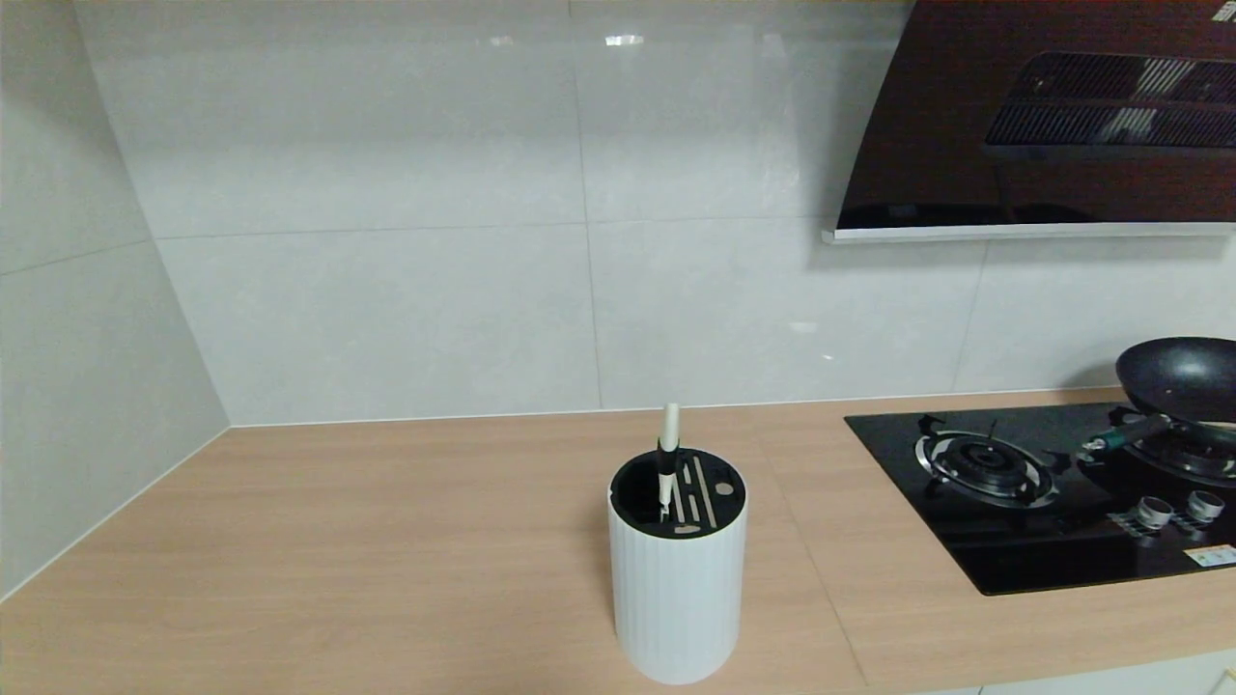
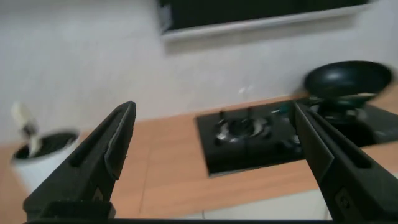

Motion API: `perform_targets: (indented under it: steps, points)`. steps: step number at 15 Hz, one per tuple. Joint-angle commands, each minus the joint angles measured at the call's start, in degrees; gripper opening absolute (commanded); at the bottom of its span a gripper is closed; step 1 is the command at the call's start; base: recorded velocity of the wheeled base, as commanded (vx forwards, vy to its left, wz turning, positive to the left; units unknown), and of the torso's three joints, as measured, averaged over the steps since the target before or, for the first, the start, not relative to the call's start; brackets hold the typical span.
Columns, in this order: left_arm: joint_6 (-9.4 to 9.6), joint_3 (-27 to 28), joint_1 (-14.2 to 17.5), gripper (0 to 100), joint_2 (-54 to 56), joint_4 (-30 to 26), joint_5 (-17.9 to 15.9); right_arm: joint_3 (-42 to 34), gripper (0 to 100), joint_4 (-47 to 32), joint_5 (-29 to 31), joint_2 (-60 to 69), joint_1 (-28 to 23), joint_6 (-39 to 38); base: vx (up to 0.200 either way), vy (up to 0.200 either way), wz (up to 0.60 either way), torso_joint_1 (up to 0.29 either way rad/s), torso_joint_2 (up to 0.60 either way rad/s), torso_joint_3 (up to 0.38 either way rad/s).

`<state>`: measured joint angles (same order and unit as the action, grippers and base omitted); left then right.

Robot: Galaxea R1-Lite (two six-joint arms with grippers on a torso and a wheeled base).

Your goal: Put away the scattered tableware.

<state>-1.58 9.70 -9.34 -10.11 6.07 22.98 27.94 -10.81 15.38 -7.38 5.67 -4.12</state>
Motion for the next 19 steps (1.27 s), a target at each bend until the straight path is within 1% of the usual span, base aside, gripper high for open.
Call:
perform_targets:
  steps: [1,2,3,4,5,7,8,10,12,13,15,19]
  points:
    - [0.79,-2.4,7.8,100,6.7,1.3,-0.7,-6.1,100,-0.1,-3.0,7.4,-5.9,1.5,0.0,0.0,0.0,0.0,0.0,0.0]
    - [1.76,-2.9,9.0,100,8.8,0.8,-1.4,-7.6,100,0.1,-3.3,7.4,-5.9,1.9,0.0,0.0,0.0,0.0,0.0,0.0]
    - [5.01,-7.0,9.4,100,10.1,0.5,-2.2,-11.5,100,1.3,-1.8,7.3,-5.9,1.7,0.0,0.0,0.0,0.0,0.0,0.0]
    - [5.19,-9.7,9.4,100,10.1,2.3,-2.0,-15.4,100,2.4,-1.8,7.3,-5.9,2.1,0.0,0.0,0.0,0.0,0.0,0.0]
    - [4.66,-9.7,9.4,100,10.1,0.9,-2.3,-19.1,100,4.0,-1.8,7.3,-5.9,2.2,0.0,0.0,0.0,0.0,0.0,0.0]
    - [4.49,-9.7,9.4,100,10.1,0.0,-2.7,-19.9,100,4.7,-1.9,7.3,-5.9,2.4,0.0,0.0,0.0,0.0,0.0,0.0]
    - [2.82,-9.7,9.4,100,10.1,-4.1,-10.3,-27.9,100,14.2,-3.6,7.3,-5.9,3.7,0.0,0.0,0.0,0.0,0.0,0.0]
    - [2.82,-9.7,9.4,100,10.1,-4.1,-16.3,-27.9,100,13.4,-8.7,7.2,-5.9,4.0,0.0,0.0,0.0,0.0,0.0,0.0]
    - [2.9,-9.7,9.4,100,10.1,-5.1,-20.8,-27.9,100,13.1,-10.6,7.3,-5.8,4.2,0.0,0.0,0.0,0.0,0.0,0.0]
    - [3.43,-9.7,9.4,100,10.1,-6.3,-22.2,-27.6,100,9.7,-13.5,7.2,-5.8,5.2,0.0,0.0,0.0,0.0,0.0,0.0]
    - [3.52,-9.7,9.3,100,10.1,-6.2,-22.2,-27.9,100,10.7,-14.7,7.2,-5.8,5.9,0.0,0.0,0.0,0.0,0.0,0.0]
    - [2.64,-9.7,9.4,100,10.1,-6.2,-22.1,-27.9,100,10.8,-14.5,7.2,-5.8,5.6,0.0,0.0,0.0,0.0,0.0,0.0]
